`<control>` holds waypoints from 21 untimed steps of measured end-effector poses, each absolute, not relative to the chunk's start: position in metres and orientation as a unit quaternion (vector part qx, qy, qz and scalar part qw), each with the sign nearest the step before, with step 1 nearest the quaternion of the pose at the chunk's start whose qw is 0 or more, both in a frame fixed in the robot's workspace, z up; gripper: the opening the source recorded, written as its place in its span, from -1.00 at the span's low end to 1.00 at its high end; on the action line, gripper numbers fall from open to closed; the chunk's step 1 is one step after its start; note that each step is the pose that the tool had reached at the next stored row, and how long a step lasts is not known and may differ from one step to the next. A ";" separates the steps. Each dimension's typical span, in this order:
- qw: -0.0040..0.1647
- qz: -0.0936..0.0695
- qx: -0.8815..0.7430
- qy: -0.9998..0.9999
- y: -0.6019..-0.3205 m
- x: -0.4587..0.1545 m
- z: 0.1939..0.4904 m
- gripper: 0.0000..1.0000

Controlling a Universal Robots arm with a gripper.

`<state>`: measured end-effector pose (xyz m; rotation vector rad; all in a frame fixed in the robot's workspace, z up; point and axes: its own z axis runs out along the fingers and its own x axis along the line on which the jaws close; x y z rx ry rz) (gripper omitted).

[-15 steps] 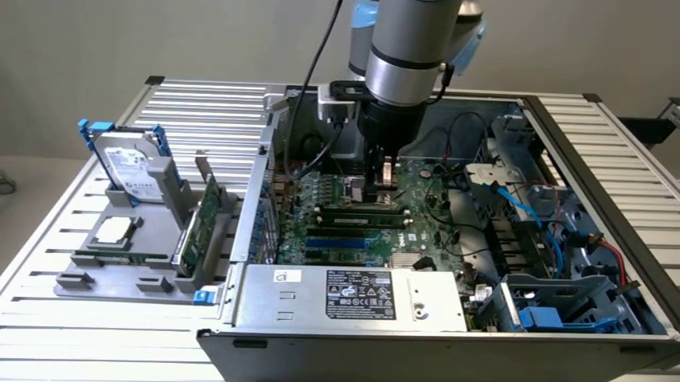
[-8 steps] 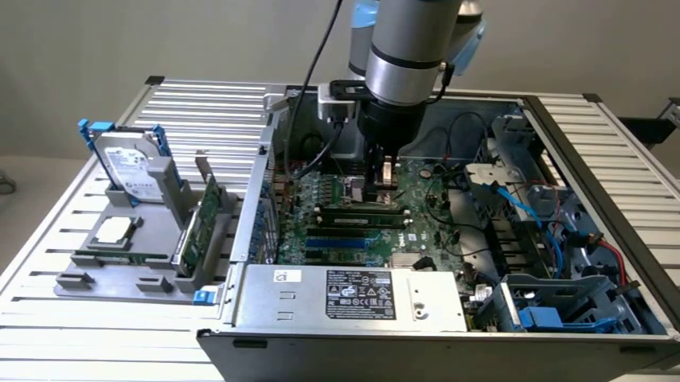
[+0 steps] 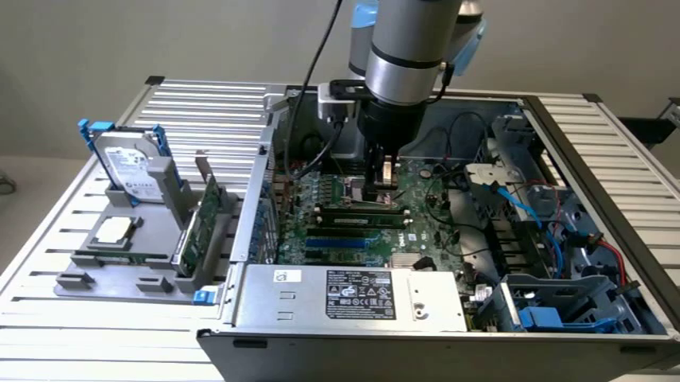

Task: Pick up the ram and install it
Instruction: 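Press down the ram until it locks into place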

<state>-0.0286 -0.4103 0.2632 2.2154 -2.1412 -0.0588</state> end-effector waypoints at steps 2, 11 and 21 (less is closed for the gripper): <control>0.030 -0.020 0.711 -0.702 -0.410 -0.029 0.263 -0.79; 0.032 -0.018 0.676 -0.736 -0.411 -0.028 0.263 -0.79; 0.036 -0.013 0.633 -0.774 -0.411 -0.029 0.263 -0.79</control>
